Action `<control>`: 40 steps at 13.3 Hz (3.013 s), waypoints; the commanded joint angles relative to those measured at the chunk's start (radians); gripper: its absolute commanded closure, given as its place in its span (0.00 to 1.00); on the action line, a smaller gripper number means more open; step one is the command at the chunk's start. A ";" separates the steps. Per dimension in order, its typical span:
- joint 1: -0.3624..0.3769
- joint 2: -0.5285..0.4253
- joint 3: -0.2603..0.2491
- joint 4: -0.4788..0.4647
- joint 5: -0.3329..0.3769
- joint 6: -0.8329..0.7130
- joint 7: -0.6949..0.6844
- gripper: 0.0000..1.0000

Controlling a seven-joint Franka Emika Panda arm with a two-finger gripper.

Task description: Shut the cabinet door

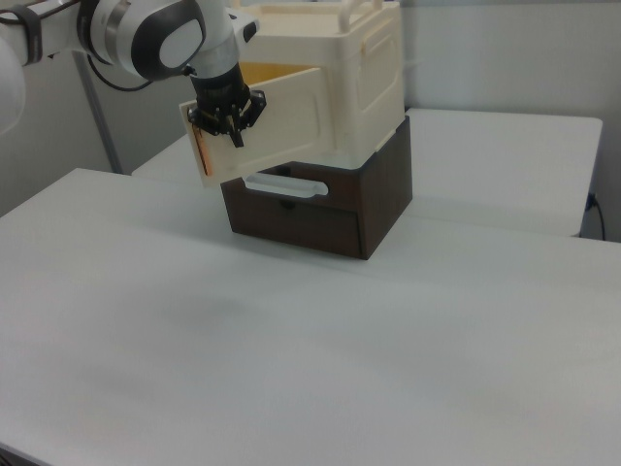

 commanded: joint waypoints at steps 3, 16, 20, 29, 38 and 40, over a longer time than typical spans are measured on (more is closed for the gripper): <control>0.006 0.067 0.091 0.048 0.048 0.241 0.305 0.95; 0.038 0.219 0.130 0.103 0.019 0.650 0.607 0.94; 0.026 0.169 0.128 0.047 0.015 0.525 0.596 0.94; 0.009 0.035 0.035 0.046 -0.075 -0.319 0.551 0.93; -0.002 -0.034 -0.014 0.049 -0.258 -0.450 0.884 0.00; -0.002 -0.057 -0.027 0.046 -0.258 -0.477 0.892 0.00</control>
